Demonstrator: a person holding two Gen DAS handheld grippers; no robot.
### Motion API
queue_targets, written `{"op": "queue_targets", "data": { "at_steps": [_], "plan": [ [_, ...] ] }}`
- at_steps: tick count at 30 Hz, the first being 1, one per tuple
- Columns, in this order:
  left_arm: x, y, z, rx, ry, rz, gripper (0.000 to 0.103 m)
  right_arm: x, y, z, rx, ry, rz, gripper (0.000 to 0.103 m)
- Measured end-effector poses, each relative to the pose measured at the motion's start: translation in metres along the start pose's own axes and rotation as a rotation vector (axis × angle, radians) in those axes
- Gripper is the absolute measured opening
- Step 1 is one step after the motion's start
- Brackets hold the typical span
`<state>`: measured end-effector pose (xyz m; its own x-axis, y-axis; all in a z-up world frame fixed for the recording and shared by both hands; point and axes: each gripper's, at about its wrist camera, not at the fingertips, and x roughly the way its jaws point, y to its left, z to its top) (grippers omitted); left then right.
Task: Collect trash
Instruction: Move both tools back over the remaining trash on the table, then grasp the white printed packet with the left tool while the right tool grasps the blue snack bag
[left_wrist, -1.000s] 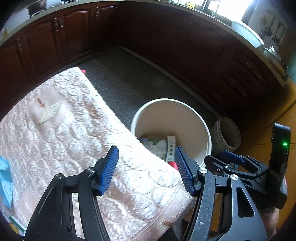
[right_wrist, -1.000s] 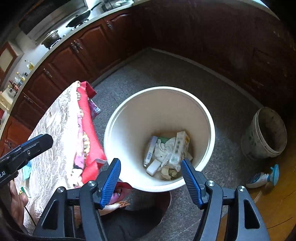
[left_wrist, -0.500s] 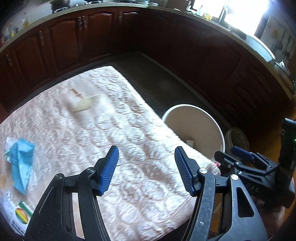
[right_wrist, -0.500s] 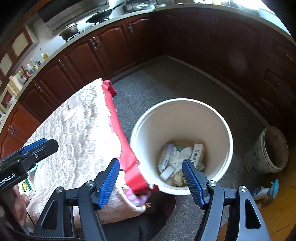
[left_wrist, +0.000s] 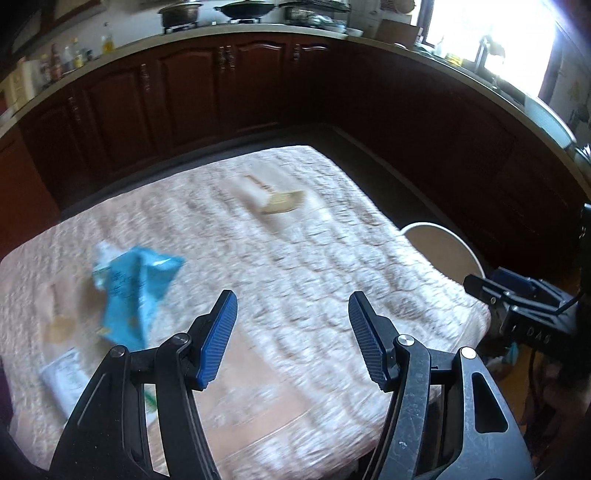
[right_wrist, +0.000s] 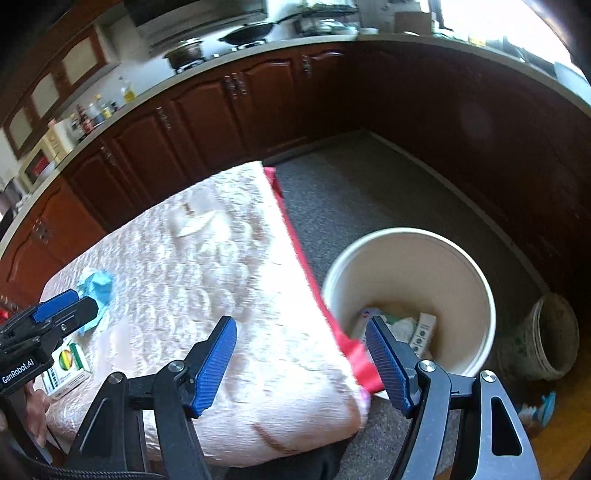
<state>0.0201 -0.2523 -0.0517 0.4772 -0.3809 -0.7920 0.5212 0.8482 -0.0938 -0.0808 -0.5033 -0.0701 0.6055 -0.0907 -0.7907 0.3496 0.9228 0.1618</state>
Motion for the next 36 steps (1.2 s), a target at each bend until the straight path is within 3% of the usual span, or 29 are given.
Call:
{"op": "queue_targets", "data": {
  "at_steps": [3, 13, 22, 28, 31, 34, 36],
  "plan": [
    [-0.010, 0.020, -0.008, -0.019, 0.005, 0.022, 0.062, -0.001, 0.021, 0.002, -0.038, -0.005, 0.020, 0.077],
    [-0.048, 0.115, -0.036, -0.167, 0.032, 0.073, 0.062, 0.006, 0.097, -0.004, -0.183, 0.009, 0.102, 0.083],
    [-0.058, 0.214, -0.078, -0.352, 0.088, 0.201, 0.062, 0.029, 0.152, -0.014, -0.254, 0.077, 0.207, 0.084],
    [-0.045, 0.250, -0.109, -0.512, 0.147, 0.178, 0.062, 0.050, 0.183, -0.012, -0.273, 0.127, 0.255, 0.084],
    [-0.033, 0.253, -0.116, -0.543, 0.166, 0.156, 0.062, 0.063, 0.204, -0.007, -0.283, 0.150, 0.281, 0.084],
    [-0.024, 0.255, -0.116, -0.572, 0.154, 0.116, 0.072, 0.079, 0.225, -0.002, -0.290, 0.179, 0.304, 0.085],
    [-0.015, 0.255, -0.113, -0.578, 0.168, 0.095, 0.073, 0.093, 0.241, 0.002, -0.290, 0.199, 0.325, 0.085]
  ]
}}
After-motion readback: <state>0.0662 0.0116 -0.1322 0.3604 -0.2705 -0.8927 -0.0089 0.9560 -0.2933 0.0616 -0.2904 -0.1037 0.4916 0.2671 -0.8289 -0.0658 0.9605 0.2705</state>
